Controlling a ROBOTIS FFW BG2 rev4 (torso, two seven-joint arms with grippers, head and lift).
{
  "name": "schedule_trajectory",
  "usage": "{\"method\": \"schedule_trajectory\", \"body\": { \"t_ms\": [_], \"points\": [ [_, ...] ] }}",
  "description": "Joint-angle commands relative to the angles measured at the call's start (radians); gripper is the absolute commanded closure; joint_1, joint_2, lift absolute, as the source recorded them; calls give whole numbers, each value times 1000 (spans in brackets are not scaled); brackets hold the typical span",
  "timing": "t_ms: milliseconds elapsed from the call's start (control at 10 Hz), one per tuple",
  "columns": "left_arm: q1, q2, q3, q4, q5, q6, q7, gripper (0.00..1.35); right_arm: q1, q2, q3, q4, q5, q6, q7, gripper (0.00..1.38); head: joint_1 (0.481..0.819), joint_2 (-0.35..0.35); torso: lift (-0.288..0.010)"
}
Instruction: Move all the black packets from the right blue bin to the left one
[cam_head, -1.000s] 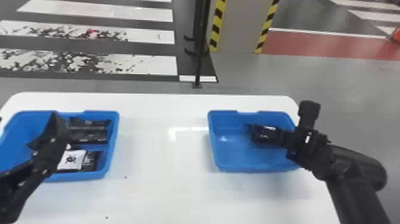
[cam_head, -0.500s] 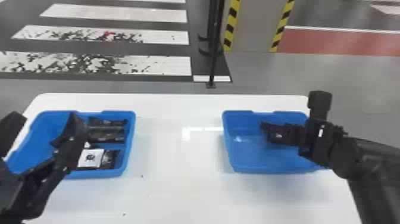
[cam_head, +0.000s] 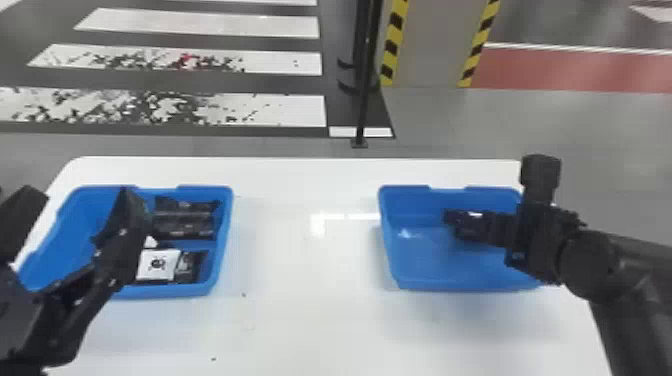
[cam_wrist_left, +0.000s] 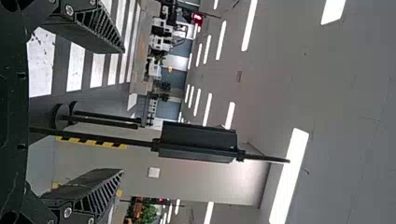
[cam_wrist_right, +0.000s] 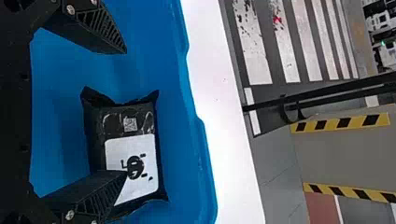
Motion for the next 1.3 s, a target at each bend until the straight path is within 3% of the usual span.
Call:
{"method": "schedule_trajectory", "body": {
  "t_ms": [0, 700, 800, 1000, 1200],
  "points": [
    [-2, 0, 0, 0, 0, -3, -1, 130, -29, 0, 0, 49, 9, 9, -12, 111, 695, -86, -140],
    [-2, 0, 0, 20, 6, -18, -3, 130, -103, -4, -34, 189, 25, 26, -47, 168, 695, -121, -140],
    [-5, 0, 0, 25, 10, -23, -4, 130, -105, -8, -38, 201, 19, 9, -47, 298, 695, -126, -140],
    [-5, -1, 0, 34, 18, -28, -4, 130, -105, -9, -38, 223, 19, -52, -16, 1035, 695, -132, -140],
    [-5, -1, 0, 39, 20, -35, -4, 133, -74, -6, -36, 191, 5, -99, -1, 1173, 695, -132, -140]
  ]
}}
